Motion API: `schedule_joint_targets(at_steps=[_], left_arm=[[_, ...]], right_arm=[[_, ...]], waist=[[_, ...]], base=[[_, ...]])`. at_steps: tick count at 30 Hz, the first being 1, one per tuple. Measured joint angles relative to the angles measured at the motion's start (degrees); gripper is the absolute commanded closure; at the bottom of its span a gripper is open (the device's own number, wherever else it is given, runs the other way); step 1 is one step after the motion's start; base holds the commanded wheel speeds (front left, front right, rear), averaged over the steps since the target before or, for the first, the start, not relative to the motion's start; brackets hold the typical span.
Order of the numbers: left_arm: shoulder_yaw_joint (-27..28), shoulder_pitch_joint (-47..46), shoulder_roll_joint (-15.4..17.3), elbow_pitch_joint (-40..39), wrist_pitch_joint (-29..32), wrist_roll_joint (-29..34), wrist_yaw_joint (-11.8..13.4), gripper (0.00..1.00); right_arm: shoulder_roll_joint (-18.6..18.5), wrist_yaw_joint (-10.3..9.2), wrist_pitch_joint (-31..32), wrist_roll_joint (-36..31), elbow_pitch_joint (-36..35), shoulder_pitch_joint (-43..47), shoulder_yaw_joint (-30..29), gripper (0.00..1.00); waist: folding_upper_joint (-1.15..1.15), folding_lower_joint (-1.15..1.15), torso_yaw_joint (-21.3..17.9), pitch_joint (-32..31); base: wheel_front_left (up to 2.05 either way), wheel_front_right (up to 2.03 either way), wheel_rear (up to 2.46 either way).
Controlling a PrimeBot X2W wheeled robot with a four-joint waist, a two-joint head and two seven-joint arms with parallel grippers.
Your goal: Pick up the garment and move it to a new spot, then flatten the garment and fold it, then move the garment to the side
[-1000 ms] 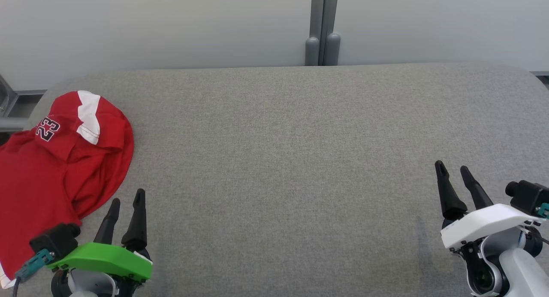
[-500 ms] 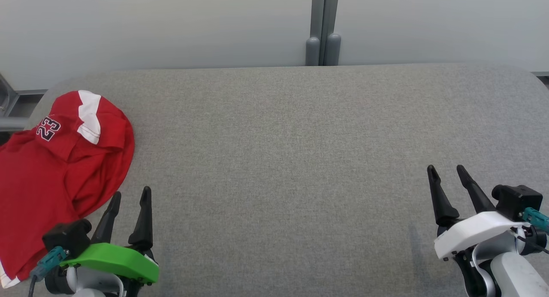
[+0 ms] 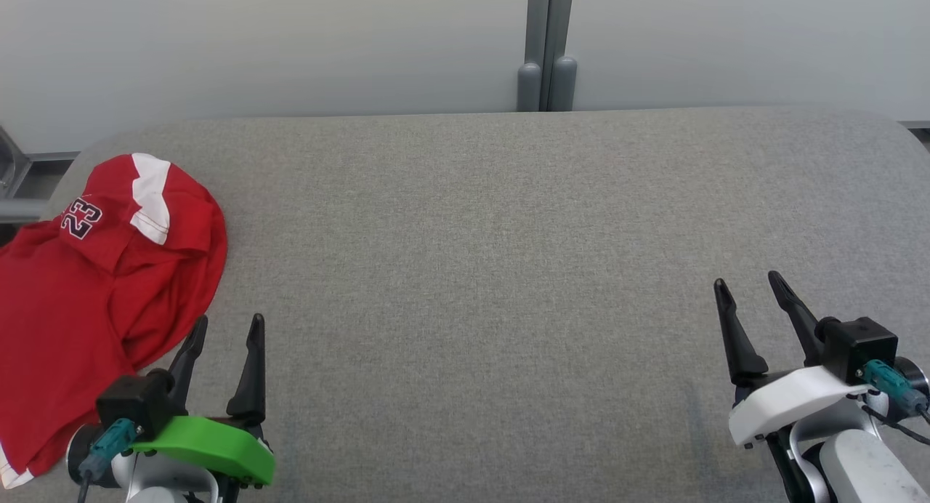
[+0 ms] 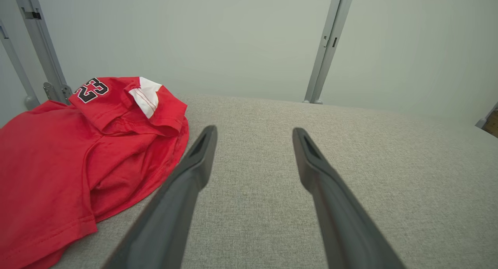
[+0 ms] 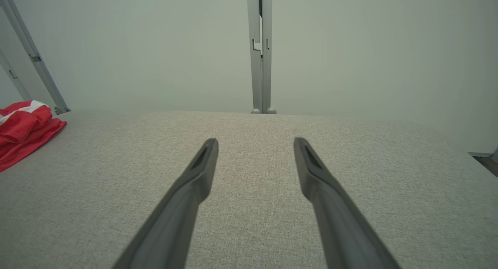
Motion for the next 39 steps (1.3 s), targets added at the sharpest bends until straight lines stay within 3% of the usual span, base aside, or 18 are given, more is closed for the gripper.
schedule_joint_targets(at_steps=[10,39], left_arm=[[-0.3,0.2,0.1,0.4,-1.9,6.6,-0.5,0.00],[3.8,1.8,-0.9,6.5,-1.9,4.3,-2.0,0.00]], right_arm=[[-0.5,-0.49,-2.2,-6.0,-0.6,1.2,0.2,0.00],[-0.5,0.41,-2.2,-6.0,0.2,2.3,-3.1,0.00]], waist=[[0.00,0.00,-0.1,0.1],[0.00,0.00,-0.3,0.3]], base=[[0.00,0.00,0.00],[0.00,0.00,0.00]])
